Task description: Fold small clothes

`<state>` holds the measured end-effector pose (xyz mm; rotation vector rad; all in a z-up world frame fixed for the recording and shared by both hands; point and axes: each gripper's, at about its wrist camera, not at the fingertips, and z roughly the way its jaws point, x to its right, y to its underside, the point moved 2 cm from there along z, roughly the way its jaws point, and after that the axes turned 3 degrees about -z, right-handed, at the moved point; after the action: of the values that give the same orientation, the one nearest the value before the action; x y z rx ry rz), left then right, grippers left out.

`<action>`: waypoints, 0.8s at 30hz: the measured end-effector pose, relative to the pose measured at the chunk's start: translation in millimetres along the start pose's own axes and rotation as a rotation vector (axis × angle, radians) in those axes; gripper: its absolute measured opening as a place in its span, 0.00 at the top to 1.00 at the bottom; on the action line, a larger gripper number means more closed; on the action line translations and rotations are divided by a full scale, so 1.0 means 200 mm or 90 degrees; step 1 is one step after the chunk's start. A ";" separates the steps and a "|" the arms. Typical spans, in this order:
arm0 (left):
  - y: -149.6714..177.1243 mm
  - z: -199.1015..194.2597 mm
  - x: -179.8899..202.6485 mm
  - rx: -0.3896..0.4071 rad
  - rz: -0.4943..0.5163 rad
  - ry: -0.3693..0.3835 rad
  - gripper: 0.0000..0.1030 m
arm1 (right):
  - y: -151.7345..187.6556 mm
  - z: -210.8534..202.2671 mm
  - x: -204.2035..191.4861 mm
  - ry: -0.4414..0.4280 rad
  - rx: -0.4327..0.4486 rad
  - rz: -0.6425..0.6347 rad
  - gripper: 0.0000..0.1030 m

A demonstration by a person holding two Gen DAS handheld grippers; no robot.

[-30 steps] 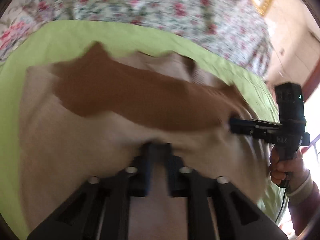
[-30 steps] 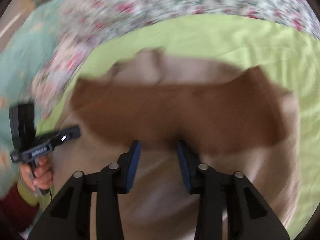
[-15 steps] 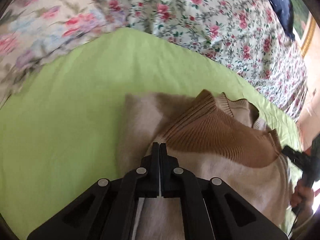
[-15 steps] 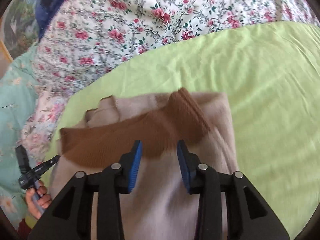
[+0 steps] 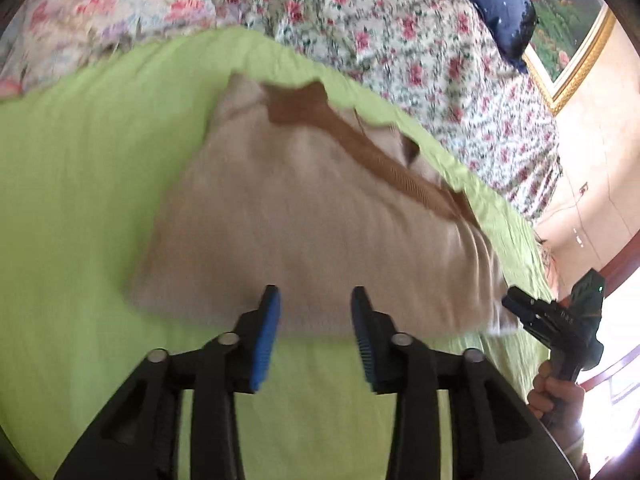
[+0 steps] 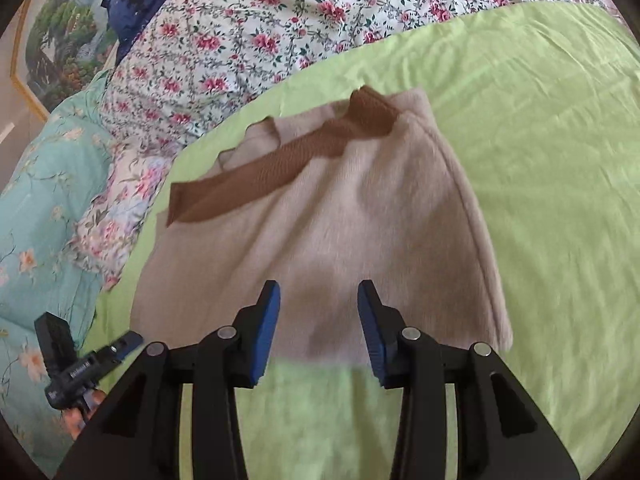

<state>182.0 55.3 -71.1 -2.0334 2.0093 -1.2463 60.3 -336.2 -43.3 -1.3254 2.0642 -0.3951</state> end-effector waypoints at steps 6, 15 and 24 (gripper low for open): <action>0.17 0.04 -0.03 -0.031 -0.055 0.024 0.57 | 0.09 -0.03 -0.02 -0.005 -0.017 -0.002 0.58; 0.07 0.10 -0.11 0.019 -0.134 0.047 0.46 | 0.10 -0.02 -0.03 -0.016 -0.025 -0.003 0.58; -0.20 0.17 -0.28 0.081 -0.196 -0.005 0.54 | -0.02 0.02 -0.02 -0.024 -0.013 -0.011 0.58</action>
<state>241.6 93.5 -101.5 -2.3414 1.6090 -1.3697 65.9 -333.6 -42.2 -1.3543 2.0314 -0.3543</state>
